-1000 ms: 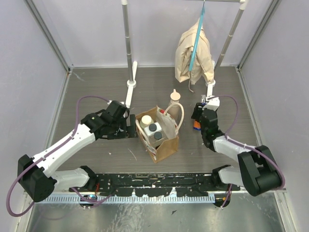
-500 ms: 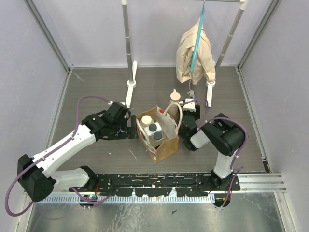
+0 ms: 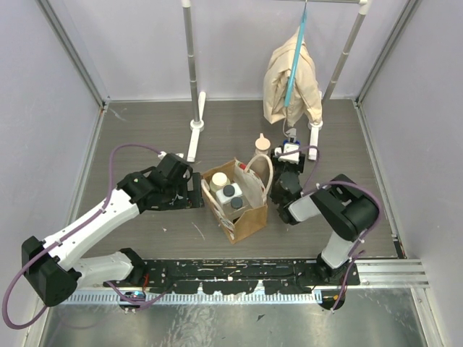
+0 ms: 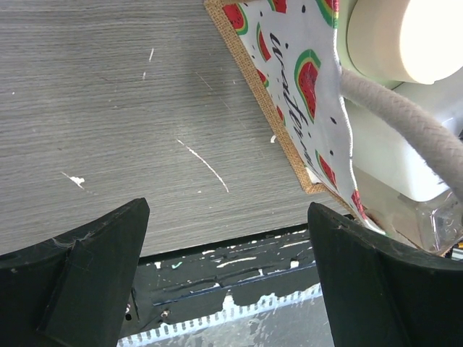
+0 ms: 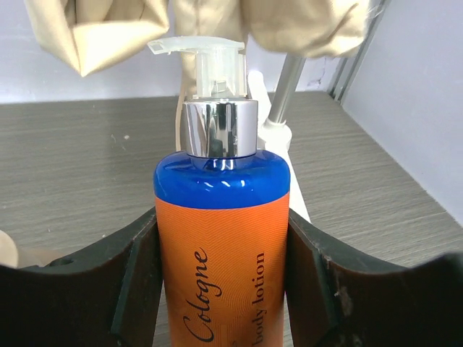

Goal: Take the personal care products out of the canvas bag

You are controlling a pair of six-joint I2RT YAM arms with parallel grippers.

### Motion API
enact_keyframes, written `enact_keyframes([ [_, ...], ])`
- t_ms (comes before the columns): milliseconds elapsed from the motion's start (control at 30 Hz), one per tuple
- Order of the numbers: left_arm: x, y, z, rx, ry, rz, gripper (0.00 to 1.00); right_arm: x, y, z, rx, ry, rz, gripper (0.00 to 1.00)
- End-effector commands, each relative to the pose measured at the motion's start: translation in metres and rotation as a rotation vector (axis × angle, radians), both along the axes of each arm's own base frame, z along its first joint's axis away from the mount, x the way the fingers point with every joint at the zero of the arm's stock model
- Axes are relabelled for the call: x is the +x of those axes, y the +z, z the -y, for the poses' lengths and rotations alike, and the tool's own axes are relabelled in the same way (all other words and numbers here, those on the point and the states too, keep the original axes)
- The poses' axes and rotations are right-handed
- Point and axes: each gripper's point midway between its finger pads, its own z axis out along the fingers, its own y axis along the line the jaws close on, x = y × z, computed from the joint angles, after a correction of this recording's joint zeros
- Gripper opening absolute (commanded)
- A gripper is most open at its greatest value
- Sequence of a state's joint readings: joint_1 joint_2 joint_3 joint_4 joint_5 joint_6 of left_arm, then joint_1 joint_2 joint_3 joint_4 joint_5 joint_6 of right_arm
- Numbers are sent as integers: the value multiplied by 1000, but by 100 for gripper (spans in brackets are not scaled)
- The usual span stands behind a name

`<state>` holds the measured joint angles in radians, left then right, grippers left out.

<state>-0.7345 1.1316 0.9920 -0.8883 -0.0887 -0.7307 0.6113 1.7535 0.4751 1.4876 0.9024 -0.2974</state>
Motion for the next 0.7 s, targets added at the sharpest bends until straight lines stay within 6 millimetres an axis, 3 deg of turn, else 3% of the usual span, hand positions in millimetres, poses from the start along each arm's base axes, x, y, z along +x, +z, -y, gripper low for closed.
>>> enact_keyframes([
  [0,0,2,-1,-1,8,10,99,-26,94,19,127,1,286,1],
  [133,1,4,3,-11,2,16,99,-56,129,34,121,19,334,1],
  [200,2,10,7,-30,-9,35,99,-57,137,24,99,79,230,1],
  [267,2,23,17,-80,-39,77,99,-60,157,8,138,200,167,1],
  [433,5,91,52,-280,-166,282,99,-86,219,-44,199,568,116,1],
  [567,-7,144,83,-461,-324,389,99,-102,244,-76,281,761,48,1],
  [667,-25,175,109,-589,-479,438,99,-111,255,-90,321,842,33,1],
])
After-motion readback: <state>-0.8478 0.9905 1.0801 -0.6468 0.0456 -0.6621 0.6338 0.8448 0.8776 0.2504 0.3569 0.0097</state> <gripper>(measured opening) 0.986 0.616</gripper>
